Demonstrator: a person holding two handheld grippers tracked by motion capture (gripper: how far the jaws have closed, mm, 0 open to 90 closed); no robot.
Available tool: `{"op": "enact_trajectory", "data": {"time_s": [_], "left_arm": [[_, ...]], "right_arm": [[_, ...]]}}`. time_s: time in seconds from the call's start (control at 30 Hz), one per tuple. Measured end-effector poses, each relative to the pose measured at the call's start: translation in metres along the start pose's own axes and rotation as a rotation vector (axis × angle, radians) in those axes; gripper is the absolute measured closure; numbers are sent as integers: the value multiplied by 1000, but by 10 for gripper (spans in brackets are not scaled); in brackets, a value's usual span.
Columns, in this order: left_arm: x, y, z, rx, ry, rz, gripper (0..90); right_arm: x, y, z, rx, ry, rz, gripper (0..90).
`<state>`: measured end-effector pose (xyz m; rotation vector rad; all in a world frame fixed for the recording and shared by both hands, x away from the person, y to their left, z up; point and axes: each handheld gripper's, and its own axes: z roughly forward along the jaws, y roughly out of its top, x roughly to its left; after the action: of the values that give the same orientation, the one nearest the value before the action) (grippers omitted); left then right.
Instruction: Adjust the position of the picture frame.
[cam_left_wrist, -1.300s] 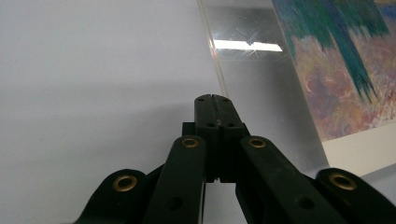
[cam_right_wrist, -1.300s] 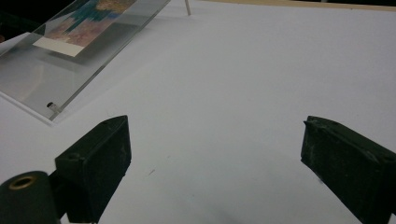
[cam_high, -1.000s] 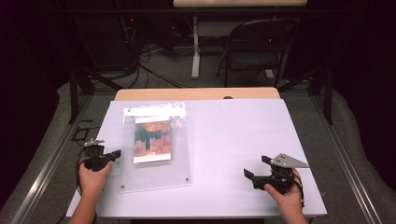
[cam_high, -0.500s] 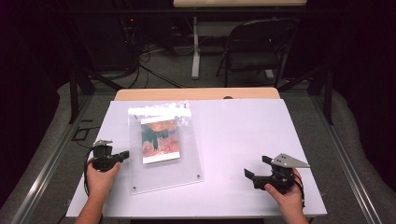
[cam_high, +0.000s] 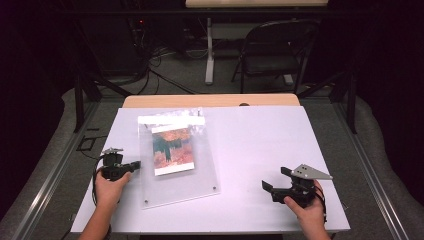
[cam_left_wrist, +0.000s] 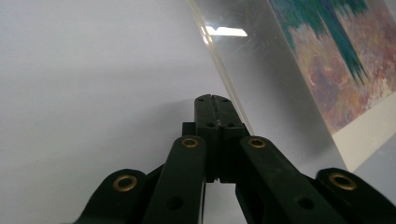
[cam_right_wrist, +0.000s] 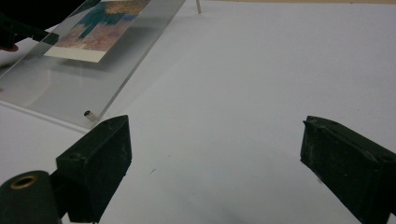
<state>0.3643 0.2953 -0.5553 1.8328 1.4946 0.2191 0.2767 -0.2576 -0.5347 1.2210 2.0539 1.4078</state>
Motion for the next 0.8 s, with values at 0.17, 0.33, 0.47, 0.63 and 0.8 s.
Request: {"op": "enact_trajectory", "data": {"time_s": [0.17, 0.33, 0.47, 0.63, 0.8], "left_arm": [[-15, 0, 6, 24, -33, 49, 900], [-34, 1, 14, 42, -69, 96, 900], [-55, 2, 23, 64, -105, 139, 900], [-73, 2, 32, 82, -134, 181, 900], [-102, 1, 44, 102, -181, 227, 900]], "right_arm": [[0, 0, 0, 1, 0, 0, 86], [0, 0, 0, -2, 1, 1, 86], [0, 0, -1, -2, 3, 2, 86], [-1, 0, -1, -5, 3, 5, 86], [-1, 1, -2, -5, 3, 1, 87]]}}
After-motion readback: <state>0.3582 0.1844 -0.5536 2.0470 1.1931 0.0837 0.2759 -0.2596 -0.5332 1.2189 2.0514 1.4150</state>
